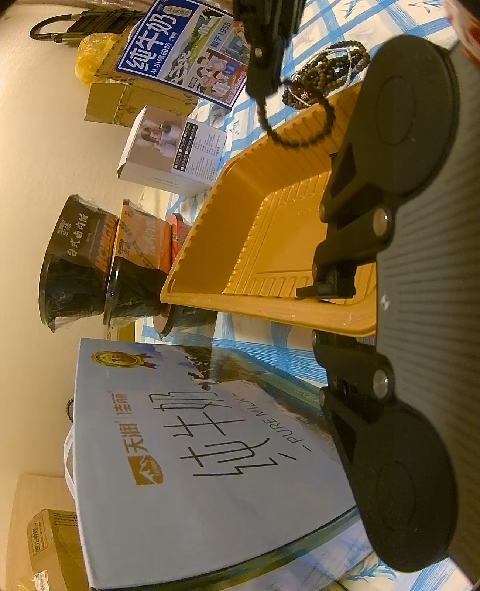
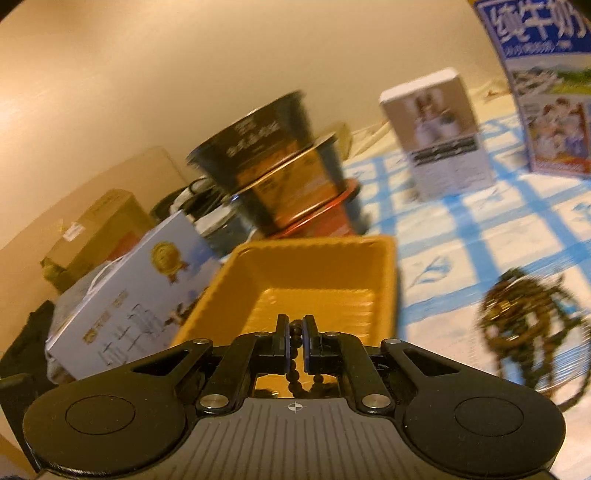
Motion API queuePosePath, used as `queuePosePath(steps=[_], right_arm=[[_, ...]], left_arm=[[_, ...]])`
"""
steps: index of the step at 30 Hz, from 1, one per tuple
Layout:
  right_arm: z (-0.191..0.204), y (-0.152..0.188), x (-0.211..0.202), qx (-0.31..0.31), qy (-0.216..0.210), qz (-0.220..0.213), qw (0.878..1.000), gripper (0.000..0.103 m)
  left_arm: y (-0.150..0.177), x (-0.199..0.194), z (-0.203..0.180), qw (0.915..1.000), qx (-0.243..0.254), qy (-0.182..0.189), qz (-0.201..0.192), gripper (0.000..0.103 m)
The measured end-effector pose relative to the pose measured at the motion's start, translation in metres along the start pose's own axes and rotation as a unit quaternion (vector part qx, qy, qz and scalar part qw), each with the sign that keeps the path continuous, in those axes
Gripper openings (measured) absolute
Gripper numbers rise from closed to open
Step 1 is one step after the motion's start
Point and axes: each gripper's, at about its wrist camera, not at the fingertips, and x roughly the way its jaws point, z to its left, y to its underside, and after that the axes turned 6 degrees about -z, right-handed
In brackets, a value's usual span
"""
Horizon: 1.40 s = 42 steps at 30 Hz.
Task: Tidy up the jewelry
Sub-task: 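Carry the dark bead bracelet over the tray and open the right tool, then lower the right tool to the beads and grasp the white pearl strand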
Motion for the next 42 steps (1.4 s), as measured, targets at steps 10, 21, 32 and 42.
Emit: queuePosePath(steps=[10, 21, 32, 42], right_arm=[[0.006, 0.016, 0.010, -0.031, 0.001, 0.024, 0.999, 0.034], [-0.048, 0.026, -0.048, 0.021, 0.075, 0.026, 0.997, 0.042], [-0.117, 0.014, -0.104, 0.054, 0.204, 0.013, 0.977, 0.042], [-0.134, -0.002, -0.103, 0.005, 0.240, 0.024, 0.971, 0.041]], left_arm=[[0.002, -0.003, 0.000, 1.0000, -0.001, 0.001, 0.000, 0.004], [0.002, -0.002, 0.001, 1.0000, 0.000, 0.000, 0.000, 0.004], [0.002, -0.002, 0.000, 1.0000, 0.000, -0.001, 0.000, 0.004], [0.002, -0.002, -0.001, 1.0000, 0.004, -0.001, -0.001, 0.004]])
